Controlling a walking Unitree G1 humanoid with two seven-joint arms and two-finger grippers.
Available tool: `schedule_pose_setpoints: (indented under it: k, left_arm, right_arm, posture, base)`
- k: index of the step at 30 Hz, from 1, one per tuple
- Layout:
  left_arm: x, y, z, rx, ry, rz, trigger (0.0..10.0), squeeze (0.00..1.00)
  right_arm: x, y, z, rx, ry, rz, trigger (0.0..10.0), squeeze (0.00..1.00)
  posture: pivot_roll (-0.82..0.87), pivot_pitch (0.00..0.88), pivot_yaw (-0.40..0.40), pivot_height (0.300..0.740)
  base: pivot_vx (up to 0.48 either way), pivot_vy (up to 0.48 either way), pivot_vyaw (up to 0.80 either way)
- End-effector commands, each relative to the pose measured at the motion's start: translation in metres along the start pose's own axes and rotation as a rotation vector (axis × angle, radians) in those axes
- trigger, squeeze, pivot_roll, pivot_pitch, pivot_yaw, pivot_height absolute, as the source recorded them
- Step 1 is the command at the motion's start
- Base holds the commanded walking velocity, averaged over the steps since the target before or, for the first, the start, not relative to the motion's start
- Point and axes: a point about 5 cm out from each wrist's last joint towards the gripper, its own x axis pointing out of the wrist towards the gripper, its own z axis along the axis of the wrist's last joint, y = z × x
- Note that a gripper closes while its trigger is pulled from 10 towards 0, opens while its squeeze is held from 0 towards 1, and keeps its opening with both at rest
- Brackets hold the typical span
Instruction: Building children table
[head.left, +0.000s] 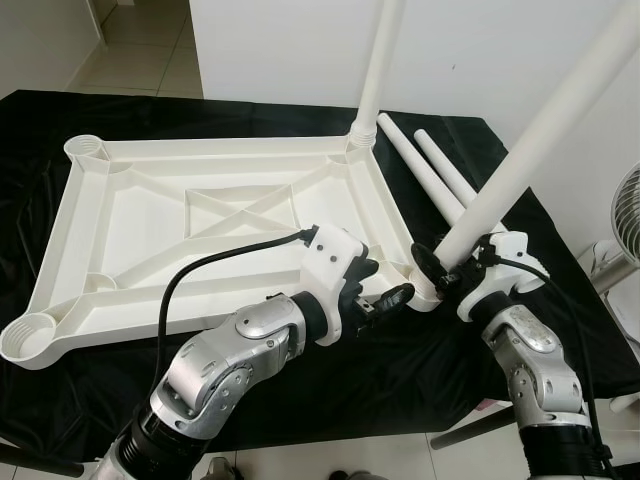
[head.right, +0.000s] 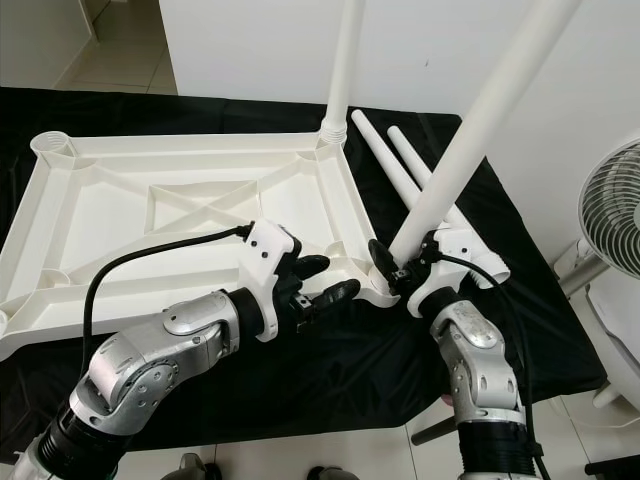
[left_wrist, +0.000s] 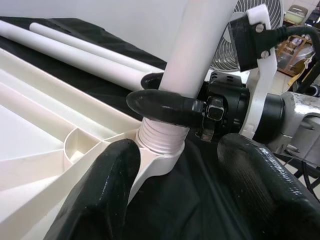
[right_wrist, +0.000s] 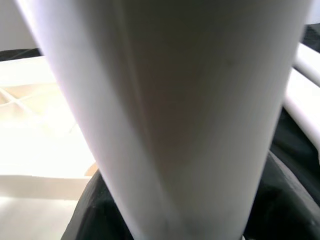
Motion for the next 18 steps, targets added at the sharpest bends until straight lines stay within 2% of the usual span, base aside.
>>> schedule_pose_setpoints:
  k: [1,4,8,14,15,18]
  left_arm:
    - [0.002,-0.006,-0.005,-0.004,0.012,-0.069,10.0,0.0]
    - [0.002,-0.007,-0.006,-0.007,0.012,-0.072,10.0,0.0]
    - [0.003,-0.008,-0.006,-0.011,0.008,-0.077,10.0,0.0]
    - [0.003,-0.009,-0.007,-0.013,0.005,-0.076,10.0,0.0]
    - [0.003,-0.009,-0.006,-0.013,0.003,-0.074,10.0,0.0]
    - [0.003,-0.009,-0.006,-0.013,0.001,-0.072,10.0,0.0]
  right_arm:
    - [-0.003,0.004,-0.004,0.027,0.023,-0.046,10.0,0.0]
    - [-0.003,0.01,-0.002,0.049,0.023,-0.098,10.0,0.0]
    - [-0.003,0.016,0.0,0.088,0.027,-0.288,10.0,0.0]
    - [-0.004,0.022,0.002,0.073,0.019,-0.42,10.0,0.0]
    - [-0.005,0.027,0.002,0.066,0.014,-0.484,10.0,0.0]
    - [-0.006,0.032,0.001,0.064,0.011,-0.515,10.0,0.0]
  posture:
    - [-0.02,0.121,-0.069,0.74]
    - [-0.03,0.122,-0.069,0.74]
    - [-0.03,0.128,-0.073,0.74]
    - [-0.03,0.134,-0.076,0.74]
    - [-0.03,0.134,-0.076,0.74]
    - [-0.03,0.134,-0.076,0.74]
  base:
    - [0.0,0.0,0.0]
    - [0.0,0.0,0.0]
    - [0.0,0.0,0.0]
    - [0.0,0.0,0.0]
    - [0.0,0.0,0.0]
    - [0.0,0.0,0.0]
